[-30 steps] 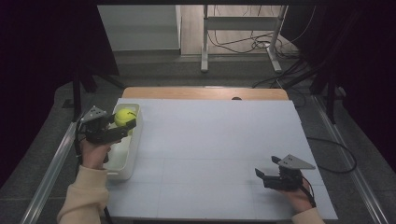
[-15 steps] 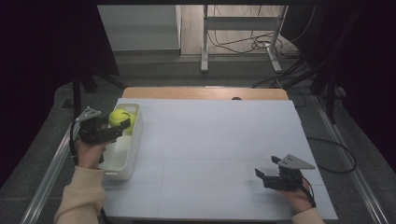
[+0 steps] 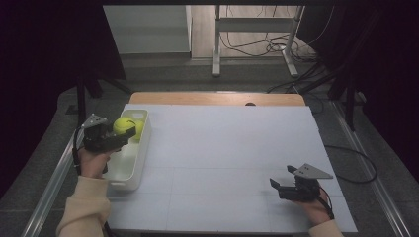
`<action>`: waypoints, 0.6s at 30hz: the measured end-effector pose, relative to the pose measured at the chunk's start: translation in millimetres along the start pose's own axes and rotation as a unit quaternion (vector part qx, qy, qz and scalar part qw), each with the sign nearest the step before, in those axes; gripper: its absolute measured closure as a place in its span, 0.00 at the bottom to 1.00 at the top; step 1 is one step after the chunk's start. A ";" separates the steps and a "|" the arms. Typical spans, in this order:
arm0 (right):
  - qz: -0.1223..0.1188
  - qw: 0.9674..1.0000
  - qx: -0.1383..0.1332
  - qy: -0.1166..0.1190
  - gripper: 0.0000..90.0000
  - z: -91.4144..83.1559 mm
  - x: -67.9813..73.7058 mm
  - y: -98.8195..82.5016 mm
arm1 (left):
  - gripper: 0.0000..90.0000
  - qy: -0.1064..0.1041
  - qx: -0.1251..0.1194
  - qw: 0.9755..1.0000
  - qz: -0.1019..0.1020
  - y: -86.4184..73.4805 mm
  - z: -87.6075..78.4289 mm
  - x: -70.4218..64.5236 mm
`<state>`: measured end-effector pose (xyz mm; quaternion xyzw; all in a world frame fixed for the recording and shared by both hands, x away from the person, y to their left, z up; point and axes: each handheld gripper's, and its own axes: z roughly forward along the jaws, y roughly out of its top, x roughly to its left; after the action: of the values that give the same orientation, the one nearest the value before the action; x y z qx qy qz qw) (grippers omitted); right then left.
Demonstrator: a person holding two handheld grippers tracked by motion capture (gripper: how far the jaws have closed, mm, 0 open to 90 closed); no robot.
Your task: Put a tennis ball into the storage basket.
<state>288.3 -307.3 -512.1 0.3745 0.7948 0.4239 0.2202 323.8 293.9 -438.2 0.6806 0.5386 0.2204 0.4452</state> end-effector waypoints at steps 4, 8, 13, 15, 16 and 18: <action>0.000 1.000 0.000 -0.001 0.18 0.0 0.0 0.0 | 0.29 0.005 0.013 1.000 -0.002 -1.4 2.2 2.5; 0.000 1.000 0.000 0.000 0.18 0.1 0.2 0.0 | 0.29 0.011 0.028 1.000 0.000 -3.3 5.7 4.4; 0.000 1.000 0.001 0.000 0.18 0.2 0.0 -0.1 | 0.29 0.018 0.041 0.999 -0.001 -5.2 8.8 7.0; 0.000 1.000 0.001 0.000 0.18 0.2 0.1 -0.1 | 0.29 0.020 0.046 0.999 -0.002 -5.8 9.9 7.9; 0.000 1.000 0.001 0.000 0.18 0.2 0.1 -0.1 | 0.29 0.021 0.049 0.999 -0.002 -6.1 10.4 8.3; 0.000 1.000 0.001 0.000 0.18 0.2 0.1 -0.1 | 0.29 0.020 0.056 0.998 -0.002 -6.7 11.9 8.6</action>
<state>288.4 -307.2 -512.3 0.3748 0.7951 0.4230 0.2200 332.2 297.6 -451.5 0.6987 0.5605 0.2021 0.3961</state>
